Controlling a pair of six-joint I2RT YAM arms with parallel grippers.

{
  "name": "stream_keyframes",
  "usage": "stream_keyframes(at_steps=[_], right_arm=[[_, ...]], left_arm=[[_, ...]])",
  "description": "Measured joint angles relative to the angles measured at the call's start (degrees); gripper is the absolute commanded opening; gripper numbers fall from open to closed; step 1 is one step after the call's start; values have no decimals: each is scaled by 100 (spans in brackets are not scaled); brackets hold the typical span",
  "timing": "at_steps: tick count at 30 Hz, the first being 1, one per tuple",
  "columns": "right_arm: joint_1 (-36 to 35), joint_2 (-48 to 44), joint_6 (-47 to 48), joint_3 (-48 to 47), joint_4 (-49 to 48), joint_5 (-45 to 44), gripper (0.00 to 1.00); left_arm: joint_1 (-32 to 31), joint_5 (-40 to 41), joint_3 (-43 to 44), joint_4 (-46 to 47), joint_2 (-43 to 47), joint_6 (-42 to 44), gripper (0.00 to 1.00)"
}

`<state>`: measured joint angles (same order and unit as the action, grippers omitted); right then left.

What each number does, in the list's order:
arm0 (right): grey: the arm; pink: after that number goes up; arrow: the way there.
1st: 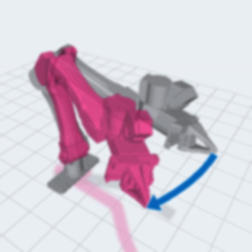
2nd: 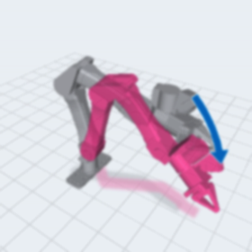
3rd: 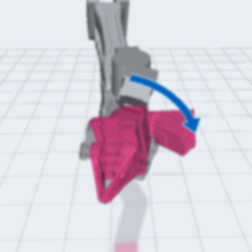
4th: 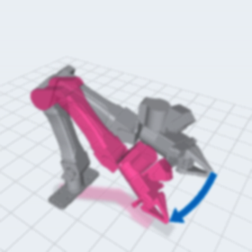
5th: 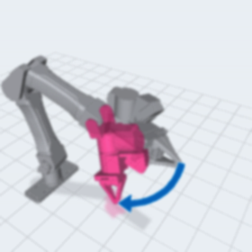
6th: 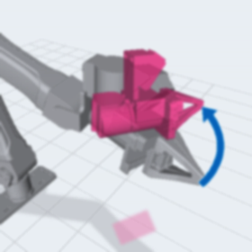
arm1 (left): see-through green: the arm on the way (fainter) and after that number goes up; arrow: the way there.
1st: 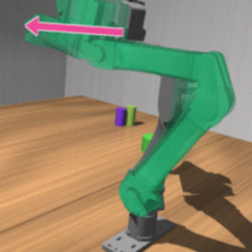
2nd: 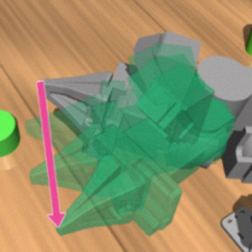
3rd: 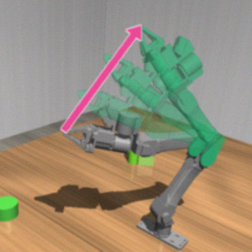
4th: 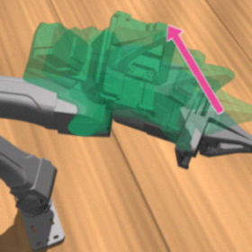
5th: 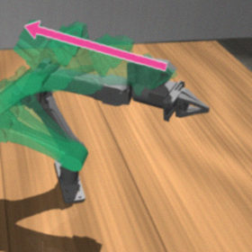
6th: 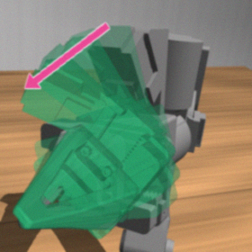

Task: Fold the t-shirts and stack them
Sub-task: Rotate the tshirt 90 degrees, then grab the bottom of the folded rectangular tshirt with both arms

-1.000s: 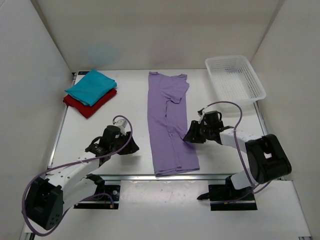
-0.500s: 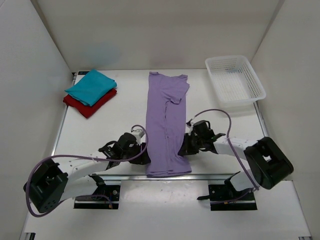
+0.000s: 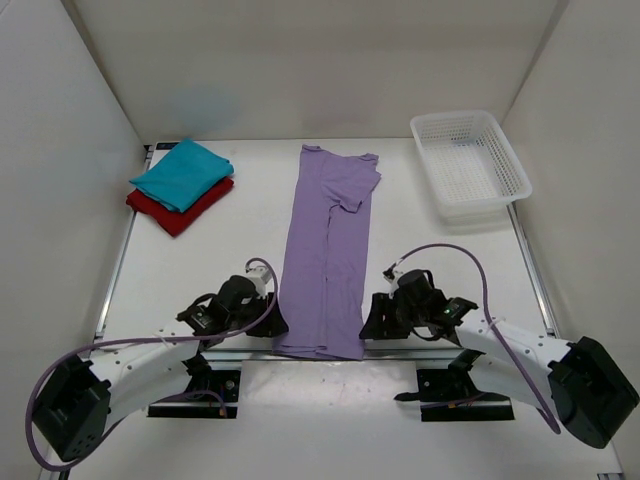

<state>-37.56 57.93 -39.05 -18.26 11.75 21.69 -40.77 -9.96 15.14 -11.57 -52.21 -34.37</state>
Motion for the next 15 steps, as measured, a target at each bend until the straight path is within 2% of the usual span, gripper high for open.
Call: stream_keyframes(at_steps=[7,12,14,15], right_arm=[[-573,-339,-566,289,11,179,47],[-1054,50,-754,286,203,116,49],[-1126,181,-846,271,103,116,48],[-1167,240,-890,264,33,118,44]], left_arm=[[-98,-22,-31,-529,356,-59,54],[-284,-122,-31,-538,326,-127,53],[-299,-162,-31,-540,313,-149,53],[-315,-175,-31,-535,302,-157,52]])
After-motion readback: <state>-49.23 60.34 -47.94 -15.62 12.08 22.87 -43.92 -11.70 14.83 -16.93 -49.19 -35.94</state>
